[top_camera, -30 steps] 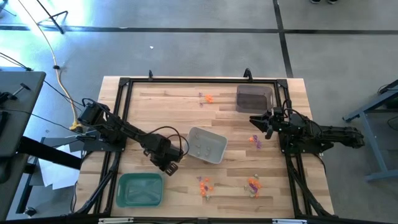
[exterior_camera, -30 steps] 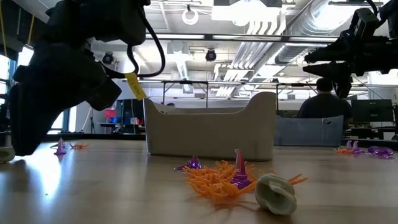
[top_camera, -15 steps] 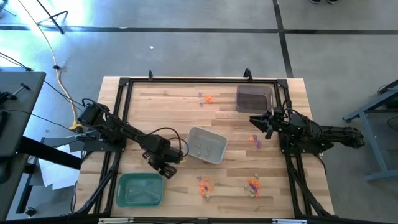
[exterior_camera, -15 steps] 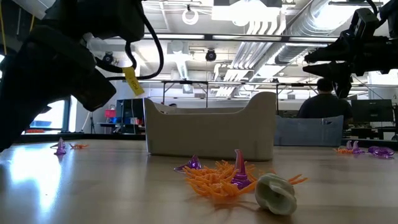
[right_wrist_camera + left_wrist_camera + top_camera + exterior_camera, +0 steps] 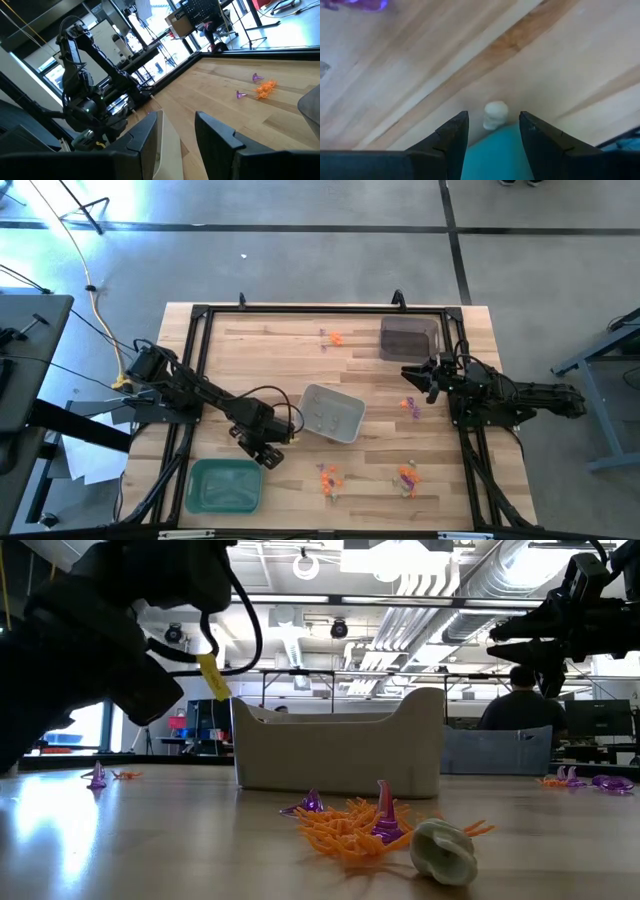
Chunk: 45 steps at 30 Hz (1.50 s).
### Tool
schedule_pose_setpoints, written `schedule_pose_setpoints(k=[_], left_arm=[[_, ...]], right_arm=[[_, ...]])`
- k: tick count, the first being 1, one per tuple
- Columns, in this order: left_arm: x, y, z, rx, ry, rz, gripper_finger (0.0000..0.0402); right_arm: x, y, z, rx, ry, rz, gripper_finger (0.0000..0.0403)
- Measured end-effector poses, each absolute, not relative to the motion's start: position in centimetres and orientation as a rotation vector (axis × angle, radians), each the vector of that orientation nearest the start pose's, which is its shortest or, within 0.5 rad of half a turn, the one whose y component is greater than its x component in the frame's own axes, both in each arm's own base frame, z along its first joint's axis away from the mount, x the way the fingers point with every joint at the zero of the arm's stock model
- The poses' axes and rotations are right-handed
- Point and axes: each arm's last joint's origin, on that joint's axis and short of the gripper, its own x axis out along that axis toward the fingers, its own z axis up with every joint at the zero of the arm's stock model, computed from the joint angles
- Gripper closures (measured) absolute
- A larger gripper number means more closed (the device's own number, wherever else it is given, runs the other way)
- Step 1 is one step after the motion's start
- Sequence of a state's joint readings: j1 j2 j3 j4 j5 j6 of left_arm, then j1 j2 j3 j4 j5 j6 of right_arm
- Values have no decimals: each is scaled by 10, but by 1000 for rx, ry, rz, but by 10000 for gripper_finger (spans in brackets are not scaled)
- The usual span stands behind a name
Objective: Sort Halloween decoration
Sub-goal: Put the white skull toy into the white bin
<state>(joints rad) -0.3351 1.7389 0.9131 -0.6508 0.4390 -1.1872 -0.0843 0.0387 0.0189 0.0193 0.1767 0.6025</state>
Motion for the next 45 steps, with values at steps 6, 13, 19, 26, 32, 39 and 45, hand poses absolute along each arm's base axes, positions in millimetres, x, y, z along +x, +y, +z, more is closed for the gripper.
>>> schedule_pose_setpoints(k=[6,13,19,26,32,39,45], left_arm=[[267,-106,123,-986,1710,339,237],[267,-105,119,-985,1714,374,239],[265,-103,118,-969,1716,413,251],[263,-102,117,-967,1728,452,307],[262,-101,117,-962,1728,463,366],[265,-96,117,-977,1715,476,368],[267,-93,118,-984,1711,464,356]], right_arm=[[98,-13,169,599,-78,-253,277],[98,-13,169,599,-78,-253,277],[98,-13,169,599,-78,-253,277],[98,-13,169,599,-78,-253,277],[98,-13,169,599,-78,-253,277],[98,-13,169,599,-78,-253,277],[98,-13,169,599,-78,-253,277]])
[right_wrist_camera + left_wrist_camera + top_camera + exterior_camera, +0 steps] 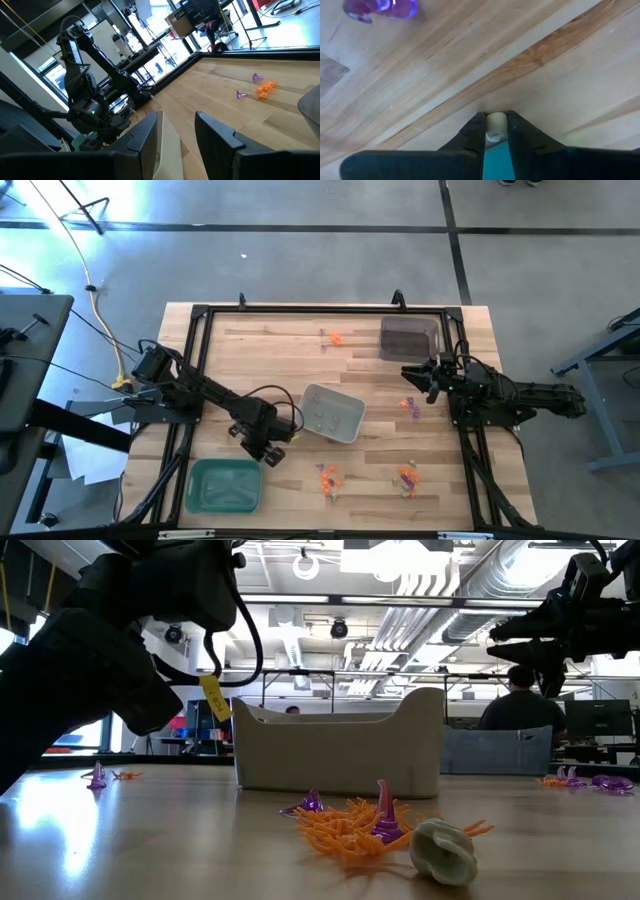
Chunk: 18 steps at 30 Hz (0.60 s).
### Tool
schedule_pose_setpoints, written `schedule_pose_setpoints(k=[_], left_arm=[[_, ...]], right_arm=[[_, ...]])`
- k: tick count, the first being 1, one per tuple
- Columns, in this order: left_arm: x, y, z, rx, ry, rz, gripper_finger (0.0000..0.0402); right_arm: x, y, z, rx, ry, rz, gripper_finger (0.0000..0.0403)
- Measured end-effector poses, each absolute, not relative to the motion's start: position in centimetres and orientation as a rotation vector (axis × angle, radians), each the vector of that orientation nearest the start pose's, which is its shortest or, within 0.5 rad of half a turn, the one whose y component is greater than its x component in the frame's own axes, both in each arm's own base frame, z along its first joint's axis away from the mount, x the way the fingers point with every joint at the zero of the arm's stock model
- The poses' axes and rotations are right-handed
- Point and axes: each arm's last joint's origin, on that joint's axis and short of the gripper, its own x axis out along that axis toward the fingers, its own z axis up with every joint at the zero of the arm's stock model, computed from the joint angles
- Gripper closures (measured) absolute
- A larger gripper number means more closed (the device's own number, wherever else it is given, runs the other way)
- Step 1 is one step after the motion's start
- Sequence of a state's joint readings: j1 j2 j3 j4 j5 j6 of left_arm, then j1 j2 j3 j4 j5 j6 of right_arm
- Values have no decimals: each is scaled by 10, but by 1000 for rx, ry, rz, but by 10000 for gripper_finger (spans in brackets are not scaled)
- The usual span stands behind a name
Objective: Sort Halloween decoration
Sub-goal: Put the white skull toy into the white bin
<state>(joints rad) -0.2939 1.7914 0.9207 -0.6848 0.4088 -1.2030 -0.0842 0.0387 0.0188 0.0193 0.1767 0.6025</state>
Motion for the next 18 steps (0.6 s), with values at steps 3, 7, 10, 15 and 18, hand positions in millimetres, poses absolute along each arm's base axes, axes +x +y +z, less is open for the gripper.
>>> schedule_pose_setpoints(k=[3,7,10,15,18], left_arm=[[268,-92,118,-988,1711,466,356],[268,-89,118,-991,1711,468,358],[269,-85,118,-987,1720,459,358],[270,-79,118,-990,1717,458,358],[270,-77,120,-996,1710,460,359]], right_arm=[[98,-13,169,599,-78,-253,277],[98,-13,169,599,-78,-253,277],[98,-13,169,599,-78,-253,277],[98,-13,169,599,-78,-254,277],[98,-13,169,599,-78,-253,277]])
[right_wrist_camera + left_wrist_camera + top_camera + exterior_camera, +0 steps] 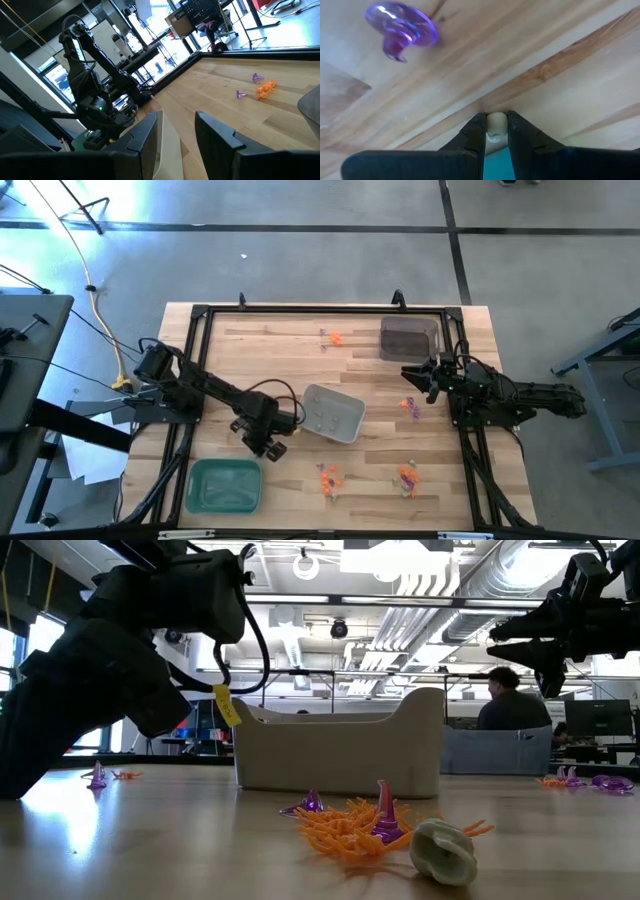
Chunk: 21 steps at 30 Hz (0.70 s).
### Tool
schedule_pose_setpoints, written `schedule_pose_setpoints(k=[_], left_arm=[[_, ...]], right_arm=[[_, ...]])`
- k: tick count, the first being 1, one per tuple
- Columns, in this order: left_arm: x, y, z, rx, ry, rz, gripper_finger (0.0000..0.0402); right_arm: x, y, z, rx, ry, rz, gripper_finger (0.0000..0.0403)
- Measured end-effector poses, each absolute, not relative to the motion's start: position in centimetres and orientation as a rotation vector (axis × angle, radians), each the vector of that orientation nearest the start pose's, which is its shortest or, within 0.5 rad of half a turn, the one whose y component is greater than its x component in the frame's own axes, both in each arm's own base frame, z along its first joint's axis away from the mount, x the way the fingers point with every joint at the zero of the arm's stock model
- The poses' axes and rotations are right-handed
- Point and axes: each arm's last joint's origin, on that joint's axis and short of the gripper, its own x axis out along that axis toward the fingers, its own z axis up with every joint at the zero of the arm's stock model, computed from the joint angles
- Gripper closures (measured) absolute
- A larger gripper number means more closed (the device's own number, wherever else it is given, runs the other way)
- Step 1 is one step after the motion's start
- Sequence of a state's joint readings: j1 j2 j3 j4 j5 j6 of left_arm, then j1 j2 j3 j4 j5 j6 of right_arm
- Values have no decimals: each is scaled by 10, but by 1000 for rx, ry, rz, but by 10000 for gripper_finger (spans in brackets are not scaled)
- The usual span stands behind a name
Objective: Sort Halloween decoration
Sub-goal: Put the white skull toy into the white bin
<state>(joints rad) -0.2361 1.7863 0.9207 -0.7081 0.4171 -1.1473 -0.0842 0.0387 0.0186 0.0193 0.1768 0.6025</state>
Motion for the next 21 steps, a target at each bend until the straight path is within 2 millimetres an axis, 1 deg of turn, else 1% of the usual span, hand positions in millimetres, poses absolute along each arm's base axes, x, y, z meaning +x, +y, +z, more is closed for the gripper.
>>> schedule_pose_setpoints(k=[6,12,16,21], left_arm=[[269,-75,126,-949,1671,458,359],[264,-70,138,-895,1589,544,359],[259,-68,155,-918,1532,558,359],[248,-64,182,-938,1422,595,359]], right_arm=[[98,-13,169,599,-78,-253,277],[98,-13,169,599,-78,-253,277],[98,-13,169,599,-78,-254,277],[98,-13,169,599,-78,-253,277]])
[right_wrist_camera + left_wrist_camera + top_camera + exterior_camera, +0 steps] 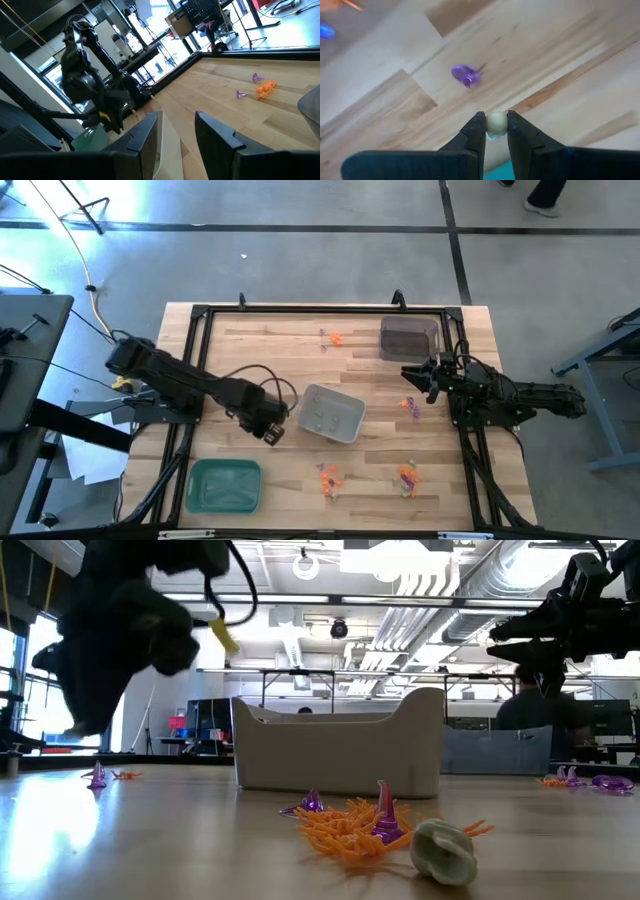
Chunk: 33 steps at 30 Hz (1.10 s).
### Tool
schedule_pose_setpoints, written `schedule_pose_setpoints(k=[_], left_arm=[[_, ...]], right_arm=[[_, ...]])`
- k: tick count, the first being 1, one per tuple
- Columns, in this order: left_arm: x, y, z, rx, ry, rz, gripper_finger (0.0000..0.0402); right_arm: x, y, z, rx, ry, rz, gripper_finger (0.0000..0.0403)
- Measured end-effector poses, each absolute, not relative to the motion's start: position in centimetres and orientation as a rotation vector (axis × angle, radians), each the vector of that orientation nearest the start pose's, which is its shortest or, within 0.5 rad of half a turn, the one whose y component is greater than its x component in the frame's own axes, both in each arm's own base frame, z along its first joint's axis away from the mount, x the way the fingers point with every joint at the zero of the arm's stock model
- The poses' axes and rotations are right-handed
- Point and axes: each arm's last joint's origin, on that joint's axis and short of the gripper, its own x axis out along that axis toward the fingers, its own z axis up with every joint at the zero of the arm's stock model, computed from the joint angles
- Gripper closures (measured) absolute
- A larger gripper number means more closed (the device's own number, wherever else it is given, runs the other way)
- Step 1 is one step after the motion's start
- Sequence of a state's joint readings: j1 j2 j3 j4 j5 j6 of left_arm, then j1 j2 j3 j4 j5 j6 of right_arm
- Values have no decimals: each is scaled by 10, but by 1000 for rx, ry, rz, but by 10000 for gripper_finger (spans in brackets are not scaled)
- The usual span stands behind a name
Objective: Sort Halloween decoration
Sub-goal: Put the white skull toy into the white bin
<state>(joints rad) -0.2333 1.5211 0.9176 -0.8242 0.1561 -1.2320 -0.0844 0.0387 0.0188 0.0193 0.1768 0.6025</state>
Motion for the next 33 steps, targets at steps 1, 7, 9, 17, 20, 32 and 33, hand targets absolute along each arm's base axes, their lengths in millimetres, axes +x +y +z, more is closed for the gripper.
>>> schedule_pose_setpoints(k=[1,7,9,17,20,32,33], left_arm=[[247,-62,187,-944,1392,601,359],[244,-47,212,-957,1191,607,359],[248,-41,216,-953,1130,578,359],[271,-16,229,-887,904,413,359],[277,-8,233,-853,835,363,359],[327,20,232,-692,903,220,359],[331,21,231,-675,929,211,359]], right_arm=[[98,-13,169,599,-78,-253,277],[98,-13,169,599,-77,-253,277],[98,-13,169,599,-78,-253,277],[98,-13,169,599,-78,-254,277],[98,-13,169,599,-78,-253,277],[98,-13,169,599,-78,-253,277],[98,-13,169,599,-78,-254,277]])
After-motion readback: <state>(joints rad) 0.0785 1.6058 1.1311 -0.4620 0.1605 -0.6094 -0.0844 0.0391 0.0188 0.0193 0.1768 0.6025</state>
